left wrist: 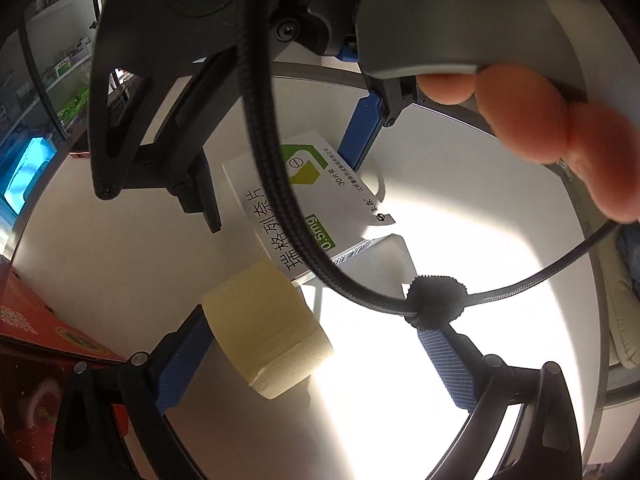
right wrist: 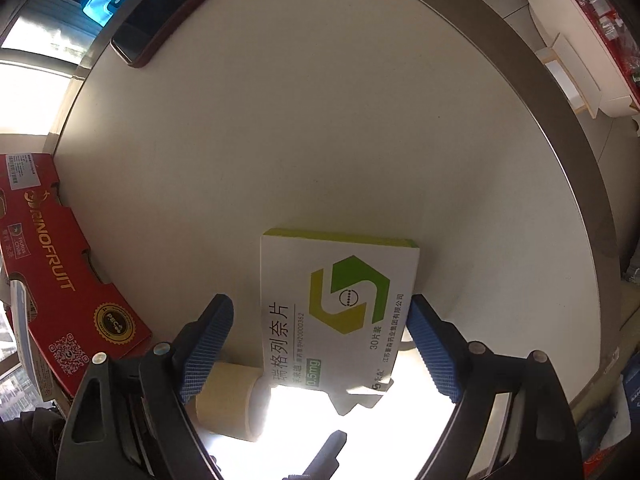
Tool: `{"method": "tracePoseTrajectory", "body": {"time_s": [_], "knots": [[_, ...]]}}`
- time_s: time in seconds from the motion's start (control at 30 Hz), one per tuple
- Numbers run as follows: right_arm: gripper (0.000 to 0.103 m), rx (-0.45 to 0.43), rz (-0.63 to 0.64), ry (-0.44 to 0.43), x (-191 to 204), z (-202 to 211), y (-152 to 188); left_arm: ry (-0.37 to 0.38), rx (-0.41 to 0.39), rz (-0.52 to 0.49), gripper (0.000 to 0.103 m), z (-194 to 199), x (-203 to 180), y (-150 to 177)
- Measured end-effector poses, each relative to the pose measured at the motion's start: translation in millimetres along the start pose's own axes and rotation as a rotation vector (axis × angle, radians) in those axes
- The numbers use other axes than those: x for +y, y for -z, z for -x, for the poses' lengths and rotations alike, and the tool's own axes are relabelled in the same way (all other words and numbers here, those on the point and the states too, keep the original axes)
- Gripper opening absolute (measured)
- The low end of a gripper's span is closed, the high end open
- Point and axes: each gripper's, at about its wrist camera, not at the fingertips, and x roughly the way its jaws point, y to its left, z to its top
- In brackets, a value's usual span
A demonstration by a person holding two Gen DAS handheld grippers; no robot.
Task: Organize objects
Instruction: 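Grasp the masking tape roll with the left tool while the right grasps the white Repaglinide box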
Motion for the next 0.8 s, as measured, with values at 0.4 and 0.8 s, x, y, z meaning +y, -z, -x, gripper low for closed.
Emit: {"method": "tracePoseTrajectory", "body": {"time_s": [0.4,0.8], "knots": [[0.089,-0.033,0.021,0.046,-5.4,-0.1,10.0,0.103,-0.021,0.007,0.102,35.2,-31.6,35.3],[0.072,-0.141,-0.053,0.08,-44.6,24.2,33.1,0.209,-0.056,-0.025,0.013,50.3,-36.7,60.2]]}}
